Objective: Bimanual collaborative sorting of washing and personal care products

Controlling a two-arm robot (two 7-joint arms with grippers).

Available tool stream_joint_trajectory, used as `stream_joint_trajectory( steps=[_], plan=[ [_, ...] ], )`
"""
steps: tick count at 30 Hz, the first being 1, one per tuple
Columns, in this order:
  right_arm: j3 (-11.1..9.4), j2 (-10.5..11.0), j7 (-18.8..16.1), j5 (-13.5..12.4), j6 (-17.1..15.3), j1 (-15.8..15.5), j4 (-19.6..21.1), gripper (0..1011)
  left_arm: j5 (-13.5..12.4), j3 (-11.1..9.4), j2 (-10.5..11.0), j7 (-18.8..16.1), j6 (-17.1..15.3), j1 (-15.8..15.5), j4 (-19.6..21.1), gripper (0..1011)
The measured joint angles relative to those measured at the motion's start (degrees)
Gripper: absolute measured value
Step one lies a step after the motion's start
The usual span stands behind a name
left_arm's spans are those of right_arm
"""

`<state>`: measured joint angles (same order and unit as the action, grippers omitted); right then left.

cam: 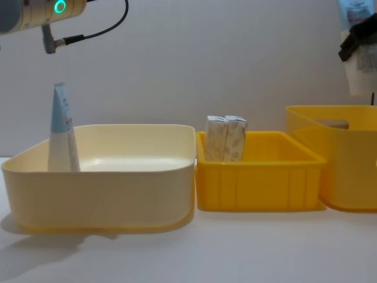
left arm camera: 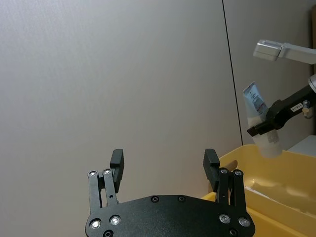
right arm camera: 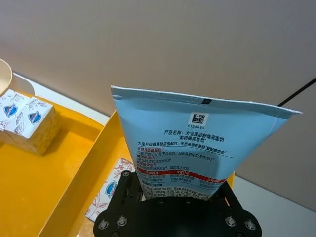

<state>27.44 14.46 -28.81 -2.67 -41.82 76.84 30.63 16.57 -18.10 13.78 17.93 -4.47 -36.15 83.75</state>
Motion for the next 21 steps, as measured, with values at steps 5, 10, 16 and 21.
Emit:
stream_joint_trajectory(
  steps=[5, 10, 16, 21],
  plan=[
    [0.1, -0.6, -0.8, 0.0, 0.4, 1.1, -2.2, 457, 0.0, 0.0, 0.0, 0.0, 0.0, 0.0, 0.0, 1003],
    [0.2, -0.9, -1.5, 0.1, 0.8, 1.8, -3.8, 587, 0.0, 0.0, 0.0, 0.0, 0.0, 0.0, 0.0, 1003],
    [0.3, -1.3, -2.1, 0.2, 1.1, 2.6, -5.3, 809, 0.0, 0.0, 0.0, 0.0, 0.0, 0.0, 0.0, 1003],
    [0.3, -1.5, -2.3, 0.3, 1.2, 2.9, -6.0, 927, 0.0, 0.0, 0.0, 0.0, 0.0, 0.0, 0.0, 1003]
  ],
)
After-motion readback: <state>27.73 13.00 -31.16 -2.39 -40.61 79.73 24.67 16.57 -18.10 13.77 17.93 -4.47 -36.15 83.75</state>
